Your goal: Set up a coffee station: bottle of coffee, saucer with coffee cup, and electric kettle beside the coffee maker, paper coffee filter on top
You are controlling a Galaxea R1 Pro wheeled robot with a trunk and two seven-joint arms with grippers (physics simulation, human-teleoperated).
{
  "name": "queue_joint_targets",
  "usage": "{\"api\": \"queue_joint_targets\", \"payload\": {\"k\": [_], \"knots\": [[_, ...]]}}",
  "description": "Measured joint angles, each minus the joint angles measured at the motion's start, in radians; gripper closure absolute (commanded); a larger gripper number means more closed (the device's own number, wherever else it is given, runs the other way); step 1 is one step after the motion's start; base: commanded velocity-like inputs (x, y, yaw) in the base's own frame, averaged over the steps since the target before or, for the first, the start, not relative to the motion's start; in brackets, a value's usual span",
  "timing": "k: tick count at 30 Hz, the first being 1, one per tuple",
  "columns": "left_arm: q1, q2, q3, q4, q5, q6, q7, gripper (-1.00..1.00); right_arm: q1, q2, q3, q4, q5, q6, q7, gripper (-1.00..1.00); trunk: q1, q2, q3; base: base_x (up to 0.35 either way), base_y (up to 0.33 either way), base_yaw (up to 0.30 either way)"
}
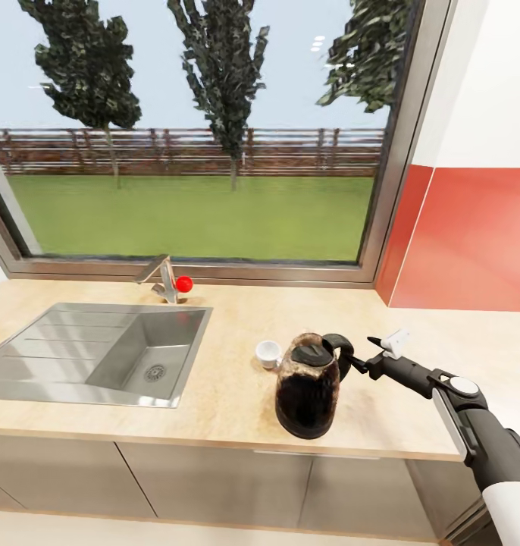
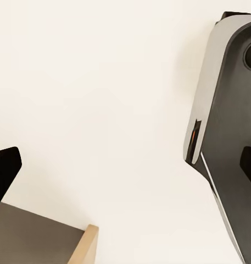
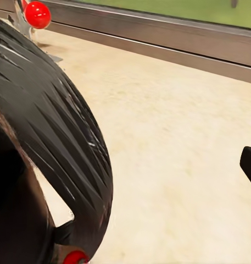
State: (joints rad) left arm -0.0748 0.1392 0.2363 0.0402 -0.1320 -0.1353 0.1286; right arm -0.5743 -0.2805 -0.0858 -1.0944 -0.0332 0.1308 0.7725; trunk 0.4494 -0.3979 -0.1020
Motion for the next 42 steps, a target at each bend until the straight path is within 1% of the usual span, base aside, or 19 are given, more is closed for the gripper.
{"api": "queue_joint_targets", "payload": {"k": [8,35,36,42], "knots": [[0.000,0.000,0.000,0.000,0.000,0.000,0.000,-1.00,0.000,0.001,0.000,0.000,0.000,0.000,0.000,-1.00,0.000,0.000,0.000,0.000,0.084,0.000],[0.000,-0.002,0.000,0.000,0.000,0.000,-0.001,-1.00,0.000,0.000,-0.003,0.001,0.001,0.001,0.000,-1.00,0.000,0.000,0.000,0.016,0.002,0.000],[0.000,-0.002,0.000,0.000,0.000,0.000,0.000,-1.00,0.000,0.000,-0.003,0.001,0.001,0.001,0.000,1.00,0.000,0.000,0.000,0.000,0.000,0.000],[0.000,-0.001,0.000,0.000,0.000,0.000,0.000,-1.00,0.000,0.000,-0.002,0.000,-0.001,-0.002,-0.001,1.00,0.000,0.000,0.000,0.000,0.000,0.000]]}}
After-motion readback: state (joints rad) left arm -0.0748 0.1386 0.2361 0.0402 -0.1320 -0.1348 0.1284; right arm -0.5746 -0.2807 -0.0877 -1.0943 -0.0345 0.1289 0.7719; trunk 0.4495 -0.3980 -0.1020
